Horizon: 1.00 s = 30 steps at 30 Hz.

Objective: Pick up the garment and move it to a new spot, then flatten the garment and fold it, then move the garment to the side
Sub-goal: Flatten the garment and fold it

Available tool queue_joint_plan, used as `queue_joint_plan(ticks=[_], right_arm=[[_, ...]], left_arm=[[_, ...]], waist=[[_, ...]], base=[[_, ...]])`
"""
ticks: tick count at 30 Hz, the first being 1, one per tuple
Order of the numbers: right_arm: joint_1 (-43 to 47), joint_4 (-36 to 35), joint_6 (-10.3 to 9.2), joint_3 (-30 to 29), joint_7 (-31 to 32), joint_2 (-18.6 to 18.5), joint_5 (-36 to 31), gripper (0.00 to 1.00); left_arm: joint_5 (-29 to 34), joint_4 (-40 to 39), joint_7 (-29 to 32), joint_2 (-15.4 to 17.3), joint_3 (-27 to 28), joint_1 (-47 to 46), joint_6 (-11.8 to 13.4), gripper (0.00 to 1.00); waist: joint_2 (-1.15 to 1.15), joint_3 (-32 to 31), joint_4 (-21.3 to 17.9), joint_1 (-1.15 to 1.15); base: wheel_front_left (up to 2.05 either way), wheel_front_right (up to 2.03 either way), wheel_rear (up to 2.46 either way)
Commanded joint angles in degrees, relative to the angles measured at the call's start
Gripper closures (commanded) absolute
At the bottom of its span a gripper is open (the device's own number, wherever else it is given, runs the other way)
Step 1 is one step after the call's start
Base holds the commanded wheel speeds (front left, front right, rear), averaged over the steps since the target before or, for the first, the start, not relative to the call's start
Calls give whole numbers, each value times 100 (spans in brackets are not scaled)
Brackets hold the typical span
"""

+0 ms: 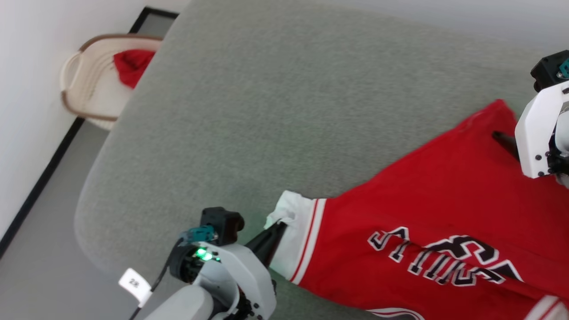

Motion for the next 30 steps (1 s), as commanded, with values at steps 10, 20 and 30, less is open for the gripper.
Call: queue_joint_plan(ticks=[10, 20, 30], right_arm=[[-540, 1555, -5, 807, 712, 7, 254, 0], [-953, 2590, -6, 724, 1655, 199, 164, 100], [-1341, 2199, -5, 494, 883, 465, 390, 100]], left_arm=[[-16, 506, -172, -328, -127, -253, -305, 100], [-88, 730, -246, -377, -126, -262, -361, 100], [-158, 570, 97, -35, -52, -502, -459, 100]], waist=[[0, 347, 620, 0], [0, 306, 646, 0], [0, 80, 305, 0]], base=[[0, 0, 0], [0, 0, 0], [0, 0, 0]])
